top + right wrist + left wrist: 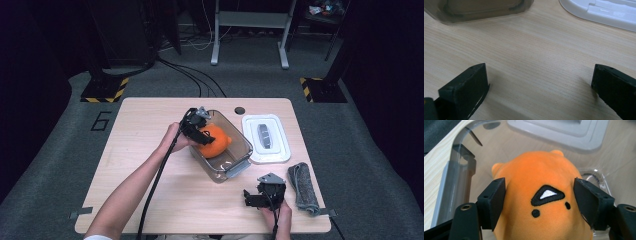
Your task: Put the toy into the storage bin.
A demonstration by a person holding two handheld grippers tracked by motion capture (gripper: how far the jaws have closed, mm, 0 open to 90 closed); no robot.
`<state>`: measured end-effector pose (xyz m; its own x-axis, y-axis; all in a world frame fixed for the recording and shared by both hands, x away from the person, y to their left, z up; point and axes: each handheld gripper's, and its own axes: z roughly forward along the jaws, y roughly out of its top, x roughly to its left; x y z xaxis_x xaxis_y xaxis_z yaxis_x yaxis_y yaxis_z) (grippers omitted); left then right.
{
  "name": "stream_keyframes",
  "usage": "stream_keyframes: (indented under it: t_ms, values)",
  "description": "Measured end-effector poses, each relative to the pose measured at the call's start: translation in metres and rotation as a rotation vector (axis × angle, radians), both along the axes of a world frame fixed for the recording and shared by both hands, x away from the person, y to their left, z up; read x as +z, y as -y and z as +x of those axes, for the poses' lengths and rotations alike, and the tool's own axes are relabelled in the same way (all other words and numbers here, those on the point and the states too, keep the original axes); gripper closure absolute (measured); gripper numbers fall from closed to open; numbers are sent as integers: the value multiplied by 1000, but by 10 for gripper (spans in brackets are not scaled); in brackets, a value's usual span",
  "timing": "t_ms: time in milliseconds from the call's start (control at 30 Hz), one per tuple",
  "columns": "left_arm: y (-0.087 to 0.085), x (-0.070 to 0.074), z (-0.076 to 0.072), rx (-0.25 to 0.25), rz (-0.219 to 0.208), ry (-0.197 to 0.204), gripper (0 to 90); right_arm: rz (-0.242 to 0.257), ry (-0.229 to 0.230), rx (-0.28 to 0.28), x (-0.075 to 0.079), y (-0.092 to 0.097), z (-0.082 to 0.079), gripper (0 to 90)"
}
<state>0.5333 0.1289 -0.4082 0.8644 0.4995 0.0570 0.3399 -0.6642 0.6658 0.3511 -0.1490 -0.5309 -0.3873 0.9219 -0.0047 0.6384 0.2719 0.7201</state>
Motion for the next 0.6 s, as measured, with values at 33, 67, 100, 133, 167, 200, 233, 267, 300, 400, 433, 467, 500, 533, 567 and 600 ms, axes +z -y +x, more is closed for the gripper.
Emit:
stream_keyframes:
  t_ms: [33, 67, 100, 133, 167, 200, 233, 267, 300, 400, 433, 467, 500, 533, 567, 600]
  values:
    - [-1, 1, 0, -1, -8, 8, 274, 0, 0, 0, 0, 0, 0, 0]
    - [-5, 6, -1, 14, -37, 19, 273, 0, 0, -1, 0, 0, 0, 0]
    - [-5, 6, -1, 14, -37, 19, 272, 0, 0, -1, 0, 0, 0, 0]
    - [-8, 10, -1, 25, -64, 26, 263, -1, 1, 1, 0, 0, 0, 0]
    - [-10, 12, -2, 30, -72, 27, 263, -1, 1, 1, 0, 0, 0, 0]
    - [-13, 16, -3, 37, -84, 34, 254, -1, 1, 3, 0, 0, 0, 0]
    - [-15, 18, -4, 42, -88, 36, 239, -1, 2, 5, 0, 0, 0, 0]
    - [-17, 20, -5, 45, -89, 38, 230, -1, 0, 3, 0, 0, 0, 0]
    - [-19, 22, -6, 51, -94, 37, 218, 0, 1, 3, 0, 0, 0, 0]
    - [-28, 27, -9, 73, -117, 44, 185, 1, -1, -1, 0, 0, 1, 0]
    - [-30, 29, -10, 79, -123, 42, 173, 3, -1, -4, 0, 0, 1, 0]
    - [-34, 32, -11, 85, -133, 45, 163, 2, -4, 4, 0, 1, 1, 0]
    - [-37, 34, -13, 89, -138, 42, 155, 3, -4, 3, 0, 1, 1, 0]
    - [-39, 35, -14, 94, -142, 47, 150, 3, -4, 2, 0, 1, 1, 0]
    - [-42, 36, -16, 98, -150, 50, 147, 3, -4, 4, 0, 1, 1, 0]
    - [-44, 37, -18, 102, -157, 47, 145, 4, -4, 3, 0, 1, 1, 0]
